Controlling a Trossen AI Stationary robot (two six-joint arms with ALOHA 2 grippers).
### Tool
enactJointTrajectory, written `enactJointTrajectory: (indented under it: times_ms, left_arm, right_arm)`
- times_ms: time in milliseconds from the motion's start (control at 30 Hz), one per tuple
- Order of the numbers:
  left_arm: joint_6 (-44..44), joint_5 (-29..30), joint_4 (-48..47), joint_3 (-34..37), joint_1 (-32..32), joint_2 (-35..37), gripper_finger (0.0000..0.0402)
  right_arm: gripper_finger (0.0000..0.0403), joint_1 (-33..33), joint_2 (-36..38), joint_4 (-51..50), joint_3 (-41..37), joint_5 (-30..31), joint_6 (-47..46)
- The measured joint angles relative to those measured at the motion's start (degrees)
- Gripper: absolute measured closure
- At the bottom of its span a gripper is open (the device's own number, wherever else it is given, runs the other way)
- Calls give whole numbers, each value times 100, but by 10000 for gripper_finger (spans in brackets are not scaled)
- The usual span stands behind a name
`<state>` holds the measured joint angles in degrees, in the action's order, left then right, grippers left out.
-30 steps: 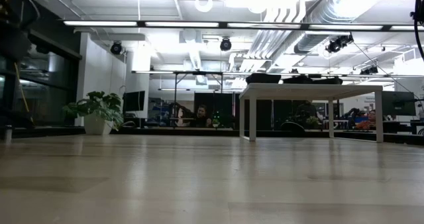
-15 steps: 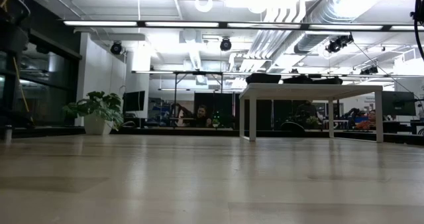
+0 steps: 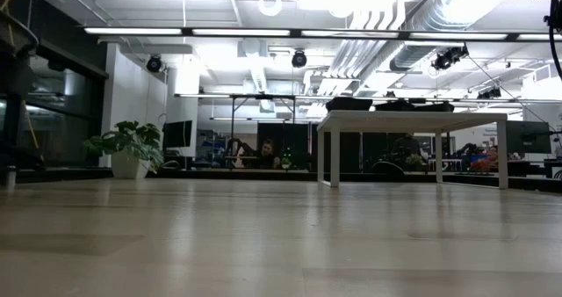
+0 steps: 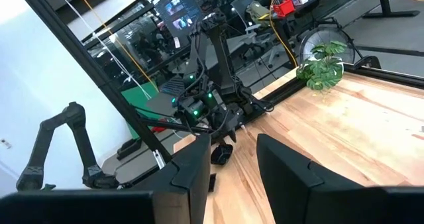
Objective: Pick & Place Mini shaped plates
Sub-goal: Stack the leaf-shaped plate on top of the leaf-shaped plate on the shelf
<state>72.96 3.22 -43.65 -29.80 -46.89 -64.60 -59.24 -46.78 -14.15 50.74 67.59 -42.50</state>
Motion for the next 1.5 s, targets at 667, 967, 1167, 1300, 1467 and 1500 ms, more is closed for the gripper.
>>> enactJointTrajectory:
  times_ms: [667,967,1167,1300,1467,1500]
  left_arm:
    - [-53,-268,800,335,1,226,378]
    - [-37,-103,779,84,2,273,399]
    - [-80,727,380,-455,2,273,400]
    - [-110,1571,89,-858,2,273,400]
    - [-141,2802,-49,-1261,3,273,401]
    - [-199,3104,-36,-1331,4,273,401]
  right_arm:
    - [284,2,2,-2,0,256,0]
    - [284,0,-6,-111,0,230,-9]
    - [284,0,-7,-197,0,214,-16]
    - [284,0,-7,-362,0,221,-196]
    - [284,2,-16,-568,-1,250,-375]
    - [284,2,-34,-588,-1,254,-376]
